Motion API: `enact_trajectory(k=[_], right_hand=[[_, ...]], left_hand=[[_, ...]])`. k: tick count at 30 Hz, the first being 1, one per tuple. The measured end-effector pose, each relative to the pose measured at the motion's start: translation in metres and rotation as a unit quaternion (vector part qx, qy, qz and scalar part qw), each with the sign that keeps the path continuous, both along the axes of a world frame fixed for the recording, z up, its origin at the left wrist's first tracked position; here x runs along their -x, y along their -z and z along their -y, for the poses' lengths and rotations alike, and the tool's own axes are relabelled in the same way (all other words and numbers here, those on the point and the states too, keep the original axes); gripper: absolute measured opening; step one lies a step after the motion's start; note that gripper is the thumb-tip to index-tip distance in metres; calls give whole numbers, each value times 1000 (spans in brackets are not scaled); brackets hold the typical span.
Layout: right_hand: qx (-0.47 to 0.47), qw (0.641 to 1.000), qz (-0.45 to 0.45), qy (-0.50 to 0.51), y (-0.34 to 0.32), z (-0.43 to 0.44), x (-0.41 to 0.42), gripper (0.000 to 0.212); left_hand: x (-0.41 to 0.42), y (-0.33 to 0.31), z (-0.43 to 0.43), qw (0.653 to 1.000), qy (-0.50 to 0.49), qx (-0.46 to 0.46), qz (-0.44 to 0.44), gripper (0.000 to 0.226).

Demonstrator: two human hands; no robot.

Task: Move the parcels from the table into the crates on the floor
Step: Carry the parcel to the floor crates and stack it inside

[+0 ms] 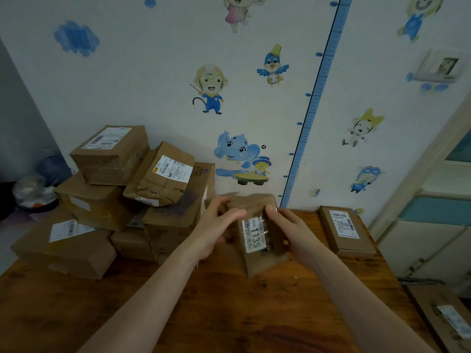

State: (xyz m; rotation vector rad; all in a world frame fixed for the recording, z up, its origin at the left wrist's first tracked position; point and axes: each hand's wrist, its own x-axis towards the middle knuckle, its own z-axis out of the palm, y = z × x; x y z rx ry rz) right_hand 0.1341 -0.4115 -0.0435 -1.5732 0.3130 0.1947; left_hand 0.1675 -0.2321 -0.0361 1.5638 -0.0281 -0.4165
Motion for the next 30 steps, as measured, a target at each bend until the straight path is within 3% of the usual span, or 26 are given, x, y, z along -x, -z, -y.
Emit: enact_trajectory(k=[3,5,7,12,17,21,26,30], right_hand=[[-15,1000,-11,-7,0,-6,2,65],[-35,999,-20,-8,0,-8,1,75],[-46,999,-25,-8,-2,-10,1,60],[-61,998,-27,0,0,-14,1,40],[-42,999,-25,0,2,-21,2,46],[-47,998,-28,31,0,-25,0,46],[-10,999,25,32,2,-20,-3,49],[-11,999,29,27,0,-20,-3,41]], left_hand=[[4,0,2,999,2,-9,34,74],[3,3,1,999,-11,-12,51,52],[1,5,0,997,-16,-14,68,40],[-1,4,0,995,11,9,95,49],[-6,2,1,992,-40,-45,109,49],[-5,3,1,994,-54,-37,83,56],[-2,4,1,994,-55,-37,92,43],[-3,2,0,991,-65,-53,106,46]])
